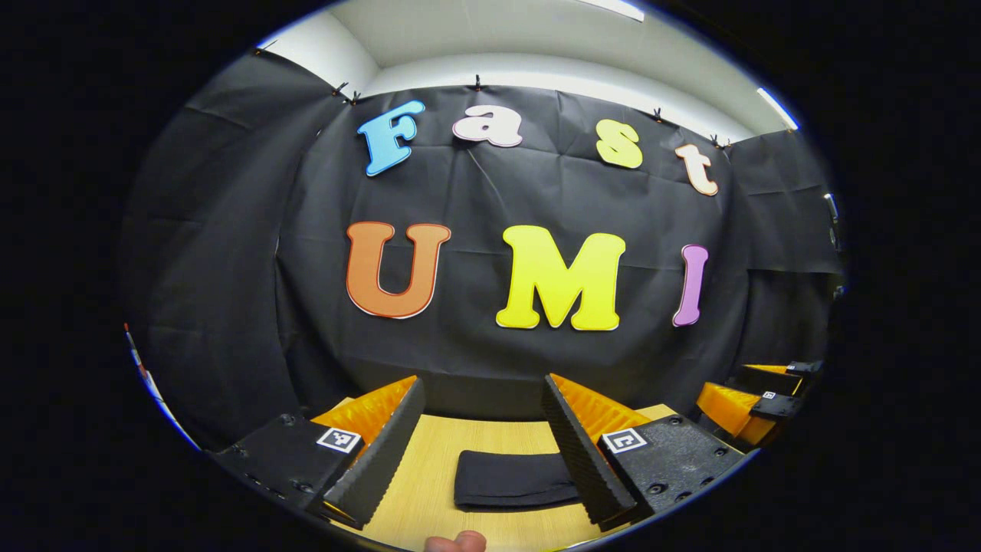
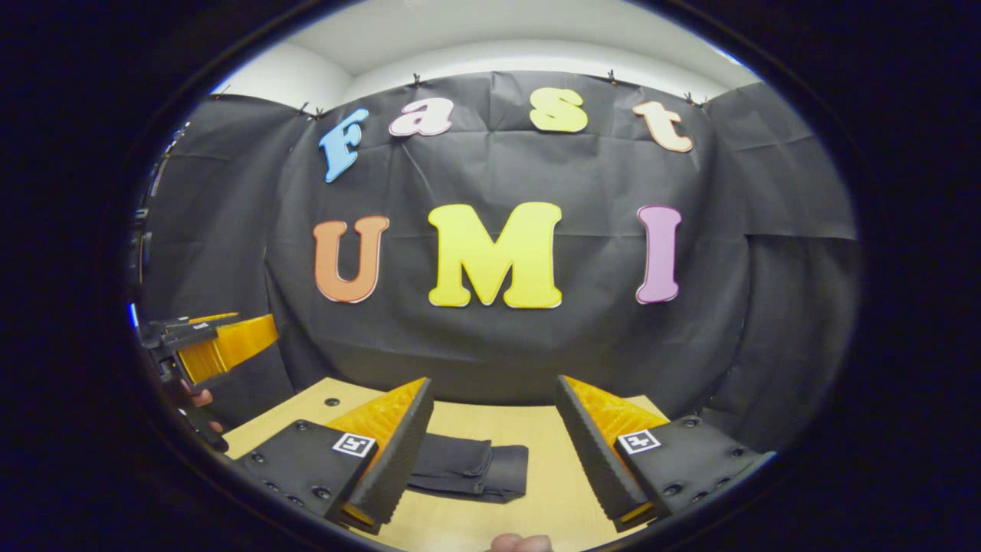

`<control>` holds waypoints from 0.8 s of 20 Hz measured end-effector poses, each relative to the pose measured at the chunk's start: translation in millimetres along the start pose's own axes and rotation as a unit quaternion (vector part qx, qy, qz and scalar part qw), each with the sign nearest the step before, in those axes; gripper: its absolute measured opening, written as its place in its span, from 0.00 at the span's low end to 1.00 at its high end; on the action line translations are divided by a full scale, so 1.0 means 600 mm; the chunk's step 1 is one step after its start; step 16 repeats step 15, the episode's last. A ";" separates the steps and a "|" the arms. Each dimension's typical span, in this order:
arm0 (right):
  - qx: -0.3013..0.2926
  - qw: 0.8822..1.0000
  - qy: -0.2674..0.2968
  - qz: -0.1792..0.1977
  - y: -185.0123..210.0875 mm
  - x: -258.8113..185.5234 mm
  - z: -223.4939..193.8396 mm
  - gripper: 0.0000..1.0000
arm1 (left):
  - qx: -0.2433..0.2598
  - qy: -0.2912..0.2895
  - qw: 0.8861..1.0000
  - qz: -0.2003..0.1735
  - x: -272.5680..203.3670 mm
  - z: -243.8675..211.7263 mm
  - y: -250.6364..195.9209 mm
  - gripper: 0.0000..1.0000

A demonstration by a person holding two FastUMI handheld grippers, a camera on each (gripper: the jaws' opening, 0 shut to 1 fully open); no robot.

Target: Grasp the waist and the cuffs of the jeans and fold them to make the two legs overlap; first hold the waist and fold one-third of the jeans toward the cuffs, then hold the cuffs and fold the remaining one-third in the same direction to finish folding.

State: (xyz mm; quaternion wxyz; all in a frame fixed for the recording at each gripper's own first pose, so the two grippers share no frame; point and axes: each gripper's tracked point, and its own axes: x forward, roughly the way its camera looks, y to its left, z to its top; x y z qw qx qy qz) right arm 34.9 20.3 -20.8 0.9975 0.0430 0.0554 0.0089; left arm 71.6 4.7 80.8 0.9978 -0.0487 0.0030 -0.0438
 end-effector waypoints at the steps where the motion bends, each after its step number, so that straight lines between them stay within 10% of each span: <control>1: -0.002 1.000 -0.009 -0.003 0.001 -0.001 0.007 0.98 | -0.003 0.002 1.000 -0.003 0.000 0.000 0.000 0.98; 16: -0.008 1.000 -0.001 0.000 0.013 0.007 -0.008 0.98 | 0.004 0.026 1.000 -0.005 0.013 -0.014 -0.004 0.98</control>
